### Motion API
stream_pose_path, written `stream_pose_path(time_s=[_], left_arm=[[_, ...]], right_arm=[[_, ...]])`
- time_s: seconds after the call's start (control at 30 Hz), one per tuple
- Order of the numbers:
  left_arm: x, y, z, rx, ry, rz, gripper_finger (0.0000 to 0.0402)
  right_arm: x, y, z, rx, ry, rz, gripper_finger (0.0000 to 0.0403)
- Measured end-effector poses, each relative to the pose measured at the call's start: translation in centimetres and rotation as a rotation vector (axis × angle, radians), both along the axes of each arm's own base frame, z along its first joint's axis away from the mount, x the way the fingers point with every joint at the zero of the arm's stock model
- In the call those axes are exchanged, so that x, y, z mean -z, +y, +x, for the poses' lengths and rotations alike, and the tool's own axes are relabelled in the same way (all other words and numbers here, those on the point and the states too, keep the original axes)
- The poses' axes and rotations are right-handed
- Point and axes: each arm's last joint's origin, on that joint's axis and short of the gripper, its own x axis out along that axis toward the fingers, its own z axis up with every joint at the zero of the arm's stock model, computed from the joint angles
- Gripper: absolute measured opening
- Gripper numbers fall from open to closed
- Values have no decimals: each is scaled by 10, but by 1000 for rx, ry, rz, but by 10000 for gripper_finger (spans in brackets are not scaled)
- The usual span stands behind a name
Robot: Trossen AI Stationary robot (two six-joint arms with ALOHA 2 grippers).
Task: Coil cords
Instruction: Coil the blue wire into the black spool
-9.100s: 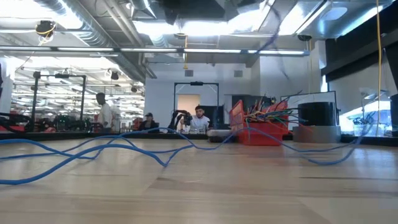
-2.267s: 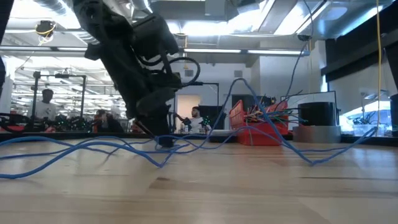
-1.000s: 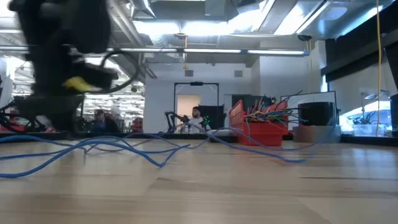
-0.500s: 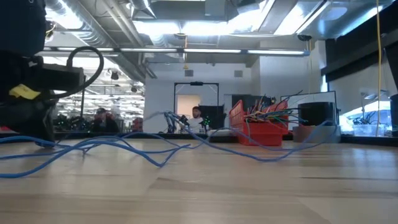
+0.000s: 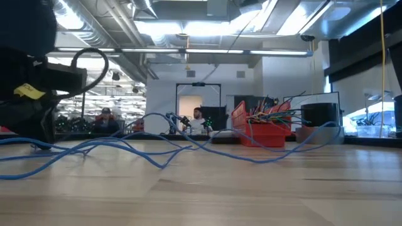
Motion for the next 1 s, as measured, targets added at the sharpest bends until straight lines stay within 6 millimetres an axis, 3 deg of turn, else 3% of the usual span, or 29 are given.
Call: stream_pose_path(time_s=[0.1,0.27,0.53,0.67,0.83,1.0], left_arm=[[-17,-4,7,-8,56,-8,118],[-57,-18,18,46,-12,72,117],[-123,-32,11,199,-391,174,97],[-140,-28,4,249,-543,212,91],[-151,-16,5,264,-595,241,85],[-160,-12,20,275,-668,330,85]], right_arm=[[2,3,7,-66,-6,12,7],[10,8,17,-240,1,69,7],[34,12,26,-322,81,165,7],[60,17,43,-362,160,191,7],[92,24,63,-438,204,179,7],[114,22,74,-662,128,117,7]])
